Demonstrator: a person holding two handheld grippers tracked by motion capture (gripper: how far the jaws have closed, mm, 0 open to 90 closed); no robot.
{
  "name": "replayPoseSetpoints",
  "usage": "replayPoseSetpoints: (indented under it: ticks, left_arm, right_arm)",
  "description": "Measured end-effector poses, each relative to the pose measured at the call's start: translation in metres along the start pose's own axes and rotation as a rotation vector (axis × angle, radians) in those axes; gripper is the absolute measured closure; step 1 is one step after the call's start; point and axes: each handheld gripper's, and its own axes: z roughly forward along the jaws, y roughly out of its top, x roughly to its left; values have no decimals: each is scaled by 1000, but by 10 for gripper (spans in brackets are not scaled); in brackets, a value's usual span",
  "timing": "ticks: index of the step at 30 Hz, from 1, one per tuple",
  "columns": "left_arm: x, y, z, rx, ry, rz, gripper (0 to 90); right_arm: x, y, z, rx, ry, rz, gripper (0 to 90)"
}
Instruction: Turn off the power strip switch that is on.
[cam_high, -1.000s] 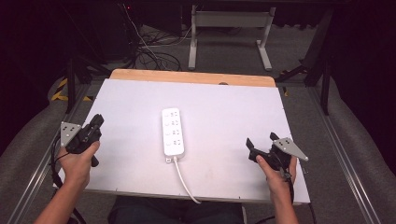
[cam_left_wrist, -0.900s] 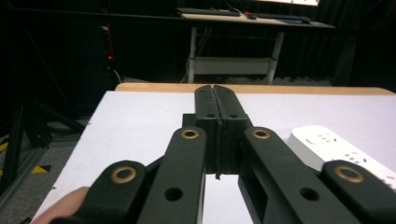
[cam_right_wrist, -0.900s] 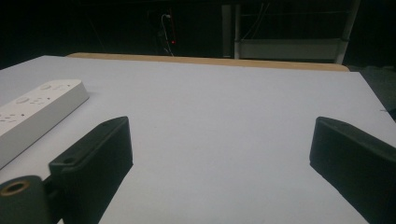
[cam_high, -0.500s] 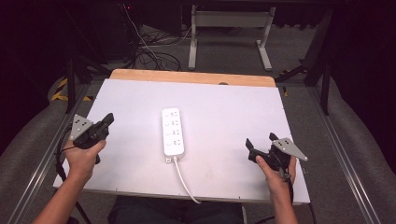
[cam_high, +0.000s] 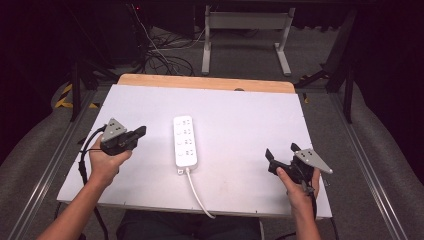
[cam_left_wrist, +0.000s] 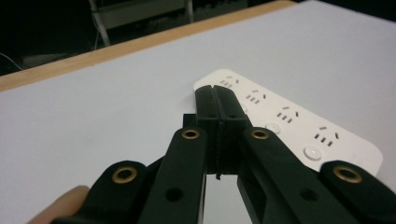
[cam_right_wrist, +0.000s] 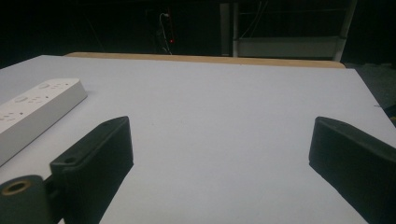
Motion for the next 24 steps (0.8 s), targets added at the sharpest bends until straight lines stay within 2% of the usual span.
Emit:
replayPoseSetpoints:
  ticks: [9, 11, 12, 14, 15, 16, 19, 24]
  left_arm:
    - [-28, 10, 31, 91, -93, 69, 900]
    - [-31, 10, 34, 103, -104, 72, 900]
    - [-36, 10, 41, 131, -112, 93, 900]
    - [-41, 9, 47, 166, -144, 104, 900]
    - [-41, 9, 47, 166, -144, 104, 900]
    - [-47, 7, 53, 199, -171, 116, 900]
    - [-54, 5, 59, 229, -207, 146, 900]
    - [-59, 5, 66, 264, -231, 143, 900]
  right_arm:
    - [1, 1, 2, 2, 11, 2, 68]
    - [1, 0, 2, 4, 12, 1, 68]
    - [1, 0, 3, 5, 14, 3, 68]
    - [1, 0, 4, 5, 16, -1, 68]
    - [1, 0, 4, 5, 16, -1, 68]
    - [2, 0, 4, 9, 17, -6, 68]
    - [2, 0, 4, 10, 17, -3, 68]
    - [1, 0, 3, 11, 15, 0, 68]
